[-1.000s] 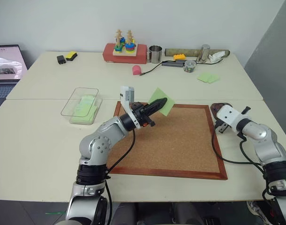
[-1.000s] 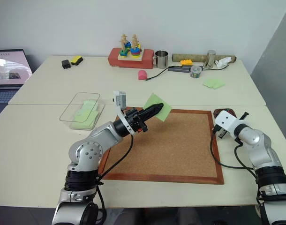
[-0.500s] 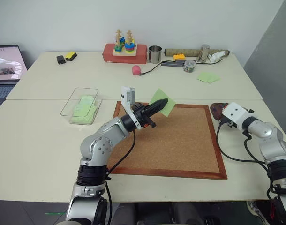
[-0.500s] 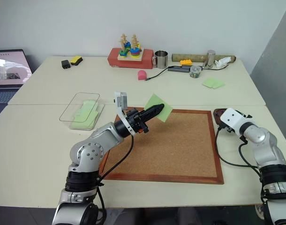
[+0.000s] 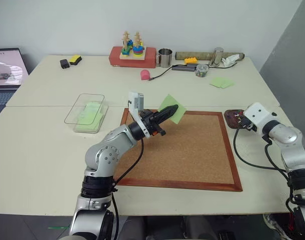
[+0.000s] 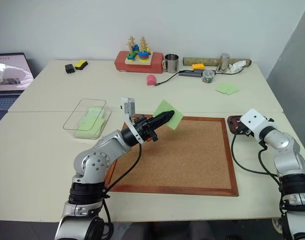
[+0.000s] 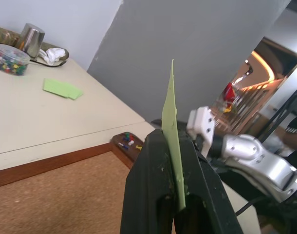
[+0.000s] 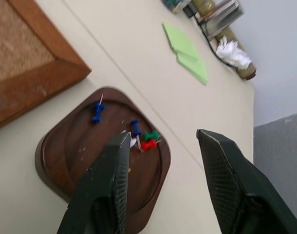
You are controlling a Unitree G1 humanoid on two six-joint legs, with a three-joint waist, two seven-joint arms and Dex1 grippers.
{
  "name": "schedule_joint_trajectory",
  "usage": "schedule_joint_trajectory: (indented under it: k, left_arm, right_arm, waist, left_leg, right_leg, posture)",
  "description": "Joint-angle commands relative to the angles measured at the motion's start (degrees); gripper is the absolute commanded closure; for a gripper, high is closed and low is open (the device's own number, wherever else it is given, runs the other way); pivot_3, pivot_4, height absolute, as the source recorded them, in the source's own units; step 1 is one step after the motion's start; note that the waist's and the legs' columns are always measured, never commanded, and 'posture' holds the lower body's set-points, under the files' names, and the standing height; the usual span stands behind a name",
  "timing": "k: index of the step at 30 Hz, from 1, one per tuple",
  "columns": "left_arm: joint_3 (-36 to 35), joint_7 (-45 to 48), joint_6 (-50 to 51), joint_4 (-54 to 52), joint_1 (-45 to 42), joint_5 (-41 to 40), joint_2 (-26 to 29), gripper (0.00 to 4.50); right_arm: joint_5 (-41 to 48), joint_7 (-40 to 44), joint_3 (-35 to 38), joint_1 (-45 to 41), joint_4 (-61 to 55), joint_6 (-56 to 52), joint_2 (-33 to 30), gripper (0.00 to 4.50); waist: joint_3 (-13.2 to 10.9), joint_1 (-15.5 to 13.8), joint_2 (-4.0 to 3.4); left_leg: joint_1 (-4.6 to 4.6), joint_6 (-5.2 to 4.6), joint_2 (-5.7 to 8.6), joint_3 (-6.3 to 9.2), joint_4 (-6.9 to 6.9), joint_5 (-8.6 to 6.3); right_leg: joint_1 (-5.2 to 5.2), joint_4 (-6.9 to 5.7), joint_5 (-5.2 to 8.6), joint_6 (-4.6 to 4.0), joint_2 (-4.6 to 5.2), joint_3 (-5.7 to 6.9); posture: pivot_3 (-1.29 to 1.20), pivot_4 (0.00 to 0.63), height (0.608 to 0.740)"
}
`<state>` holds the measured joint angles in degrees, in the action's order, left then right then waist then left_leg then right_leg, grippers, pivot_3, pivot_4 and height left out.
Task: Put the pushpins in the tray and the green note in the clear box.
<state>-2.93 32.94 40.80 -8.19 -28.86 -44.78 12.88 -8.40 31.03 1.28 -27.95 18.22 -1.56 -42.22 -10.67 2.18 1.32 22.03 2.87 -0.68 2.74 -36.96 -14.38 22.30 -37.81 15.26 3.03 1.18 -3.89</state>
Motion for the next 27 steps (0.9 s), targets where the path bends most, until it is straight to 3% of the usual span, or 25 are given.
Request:
schedule_joint_trajectory:
  k: [1,5,10,15,21,24,27]
  left_arm:
    - [-6.28,-1.21,0.44,-5.75,-0.47,0.07,7.21,4.5]
    - [-12.99,-4.23,0.76,-3.59,-0.49,0.3,13.61,4.5]
    - [-17.22,-5.65,-3.09,2.79,-0.46,6.71,20.92,4.5]
    - [-17.72,-10.57,-8.84,15.15,-2.55,16.6,26.41,4.5]
    - [-16.51,-11.98,-13.64,24.34,-3.04,22.75,27.87,4.5]
    - [-16.54,-10.96,-14.1,24.63,-2.51,23.29,27.35,4.05]
    - [-16.24,-8.93,-13.94,24.25,-2.27,23.22,27.49,3.41]
  right_arm:
    - [11.05,11.61,1.74,1.24,-16.55,-5.78,-1.6,2.25]
    - [21.65,18.66,1.36,1.2,-29.47,-16.34,-1.5,2.25]
    - [30.37,19.33,-0.14,-4.1,-38.86,-27.88,0.95,2.25]
    - [32.04,17.8,-3.52,-9.44,-40.41,-33.32,3.99,2.25]
    - [31.47,17.57,-5.91,-11.52,-39.68,-34.33,5.92,2.25]
    - [31.5,17.34,-6.31,-11.32,-39.69,-34.52,6.18,2.24]
    - [31.68,17.19,-6.42,-10.74,-40.0,-34.89,6.13,2.24]
  waist:
    - [-0.02,0.27,0.0]
    - [-0.02,0.36,0.0]
    - [-0.07,-0.12,0.03]
    - [-0.07,-0.33,0.04]
    - [-0.07,-0.57,0.05]
    - [-0.03,-0.62,0.13]
    - [-0.03,-0.59,0.13]
  left_leg:
    - [0.01,0.0,-0.01,0.02,0.01,0.0]
    - [0.0,0.0,-0.06,0.14,0.02,-0.01]
    - [0.04,0.0,-0.01,0.16,-0.03,-0.01]
    - [0.04,0.0,-0.03,0.21,0.0,-0.01]
    - [0.33,-0.01,0.0,0.25,-0.01,-0.01]
    - [1.02,0.02,0.01,0.28,-0.11,0.01]
    - [1.04,0.03,0.0,0.29,-0.05,0.01]
  right_leg:
    - [0.02,-0.02,0.0,0.01,-0.01,0.02]
    - [0.0,-0.05,0.01,0.01,-0.04,0.11]
    - [-0.02,-0.03,0.01,0.02,0.05,0.18]
    - [0.02,-0.02,0.0,0.0,0.04,0.26]
    - [0.16,0.06,0.0,-0.01,0.12,0.35]
    - [0.94,-0.19,-0.03,-0.02,0.16,0.36]
    - [1.0,-0.2,-0.03,-0.03,0.17,0.39]
  posture:
    - [0.0,0.15,0.74]
    - [0.0,0.15,0.74]
    - [0.0,0.15,0.74]
    - [0.0,0.15,0.74]
    - [0.0,0.15,0.74]
    - [0.0,0.15,0.74]
    - [0.0,0.15,0.74]
